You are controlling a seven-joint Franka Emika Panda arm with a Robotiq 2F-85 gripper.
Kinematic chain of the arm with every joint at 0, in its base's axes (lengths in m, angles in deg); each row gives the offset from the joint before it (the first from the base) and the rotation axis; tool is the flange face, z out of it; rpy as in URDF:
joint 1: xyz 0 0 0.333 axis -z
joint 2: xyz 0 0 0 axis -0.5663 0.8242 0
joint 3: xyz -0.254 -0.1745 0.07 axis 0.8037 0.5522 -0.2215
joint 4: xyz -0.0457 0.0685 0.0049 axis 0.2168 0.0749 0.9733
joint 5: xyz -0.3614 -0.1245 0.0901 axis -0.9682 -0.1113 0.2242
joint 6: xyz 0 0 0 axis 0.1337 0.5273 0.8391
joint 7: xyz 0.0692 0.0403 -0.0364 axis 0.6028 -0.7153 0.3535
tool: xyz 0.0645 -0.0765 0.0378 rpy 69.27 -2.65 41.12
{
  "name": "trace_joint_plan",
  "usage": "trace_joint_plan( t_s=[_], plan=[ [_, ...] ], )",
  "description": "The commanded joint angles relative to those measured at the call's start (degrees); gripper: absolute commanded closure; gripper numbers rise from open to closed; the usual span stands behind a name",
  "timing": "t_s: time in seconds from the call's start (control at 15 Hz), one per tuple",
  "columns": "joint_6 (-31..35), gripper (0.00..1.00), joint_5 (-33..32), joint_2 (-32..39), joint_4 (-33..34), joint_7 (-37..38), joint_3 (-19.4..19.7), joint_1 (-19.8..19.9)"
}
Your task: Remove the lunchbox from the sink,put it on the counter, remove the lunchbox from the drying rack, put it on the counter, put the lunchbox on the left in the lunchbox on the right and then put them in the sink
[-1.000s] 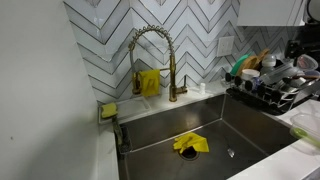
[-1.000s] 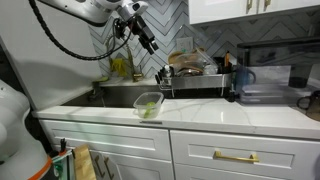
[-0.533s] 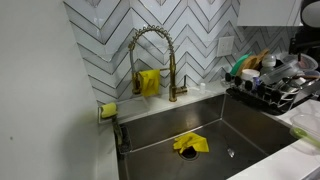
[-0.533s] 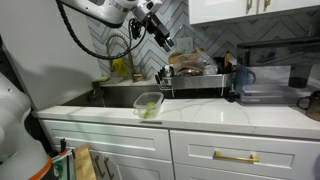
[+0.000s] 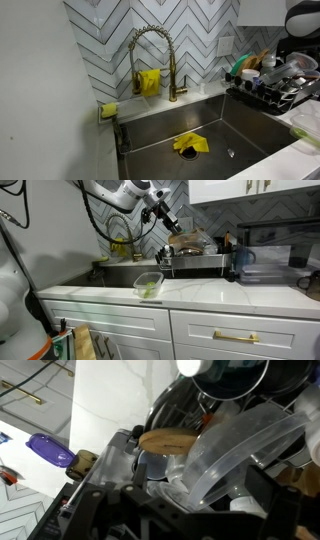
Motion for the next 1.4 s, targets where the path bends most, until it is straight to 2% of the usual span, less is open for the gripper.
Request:
trace_joint_plan(
  t_s=[0.0,0.13,0.2,0.53,0.87,0.93,1.07,1.2,1.33],
  plan=[
    [4.38,0.0,-1.59,3.4,2.26,3.2,2.41,-2.71],
    [4.73,0.0,-1.36,4.86,3.3,3.42,3.33,-3.55],
    [3.53,0.21,-0.66,5.7,4.02,3.28,3.79,-3.89],
    [3.0,0.58,-0.15,7.38,4.93,2.71,5.87,-5.02],
    [1.46,0.95,-0.15,5.91,4.94,2.94,6.77,-5.84],
    [0.73,1.0,0.1,5.68,5.13,2.97,6.81,-5.89],
    [-1.11,0.97,0.64,5.27,5.38,3.03,6.74,-6.05],
    [-3.26,1.0,1.11,4.54,5.14,3.29,6.6,-6.11],
    [-4.28,0.98,1.11,3.34,4.4,4.4,6.39,-6.35]
  ],
)
